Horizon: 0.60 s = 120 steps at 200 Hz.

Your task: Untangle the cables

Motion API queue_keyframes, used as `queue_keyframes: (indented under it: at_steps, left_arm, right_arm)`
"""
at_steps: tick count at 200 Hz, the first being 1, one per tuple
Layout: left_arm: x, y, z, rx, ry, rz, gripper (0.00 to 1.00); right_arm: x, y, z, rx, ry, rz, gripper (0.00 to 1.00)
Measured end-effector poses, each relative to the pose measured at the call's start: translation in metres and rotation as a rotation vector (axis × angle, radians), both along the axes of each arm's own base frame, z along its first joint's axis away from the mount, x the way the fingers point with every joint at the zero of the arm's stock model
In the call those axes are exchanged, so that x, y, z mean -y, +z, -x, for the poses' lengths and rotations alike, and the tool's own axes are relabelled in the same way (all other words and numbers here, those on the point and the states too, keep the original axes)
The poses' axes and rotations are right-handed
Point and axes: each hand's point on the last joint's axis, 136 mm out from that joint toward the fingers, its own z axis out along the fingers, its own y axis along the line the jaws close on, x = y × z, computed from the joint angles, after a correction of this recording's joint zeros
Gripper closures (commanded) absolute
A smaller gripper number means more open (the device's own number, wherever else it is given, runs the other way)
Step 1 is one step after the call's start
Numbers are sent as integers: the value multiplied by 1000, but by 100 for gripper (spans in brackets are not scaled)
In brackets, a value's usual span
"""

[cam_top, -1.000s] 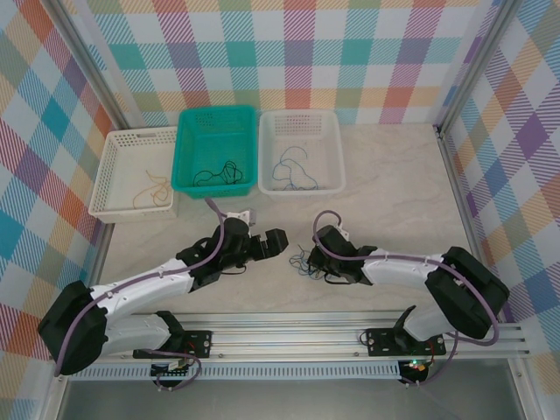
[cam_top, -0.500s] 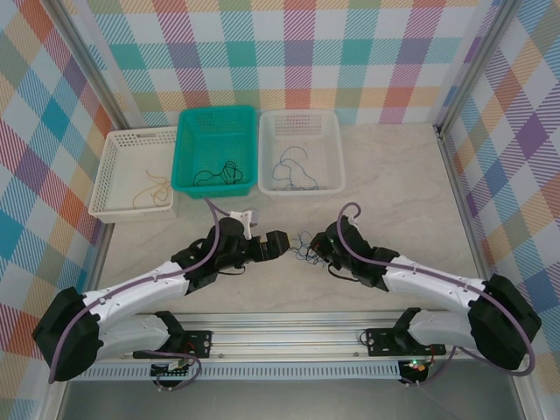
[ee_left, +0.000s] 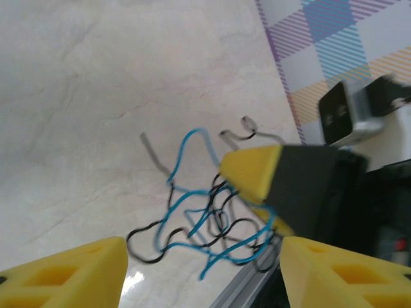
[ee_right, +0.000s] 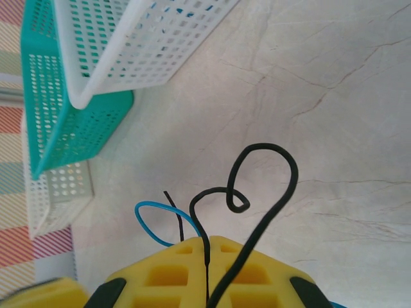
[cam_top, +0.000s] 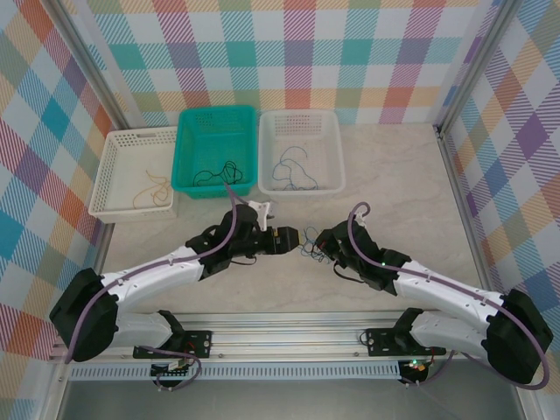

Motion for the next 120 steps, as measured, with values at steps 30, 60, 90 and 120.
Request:
queue_keyframes:
  at_steps: [30,60,90,120]
  left_arm:
    - [1,20,-4,80,-47,-63,41]
    - [2,12,-1,97,-109,-138,45]
    - [-2,-12,4,63,-148,-223,51]
    - [-2,-27,4,37,-173,-280,55]
  right_arm:
    - [0,-1,2,5,27,30,100]
    - [-2,-1,3,9,49,35,100]
    - [-3,-1,4,13,69,42,100]
    - [-5,-1,5,10,79,41,100]
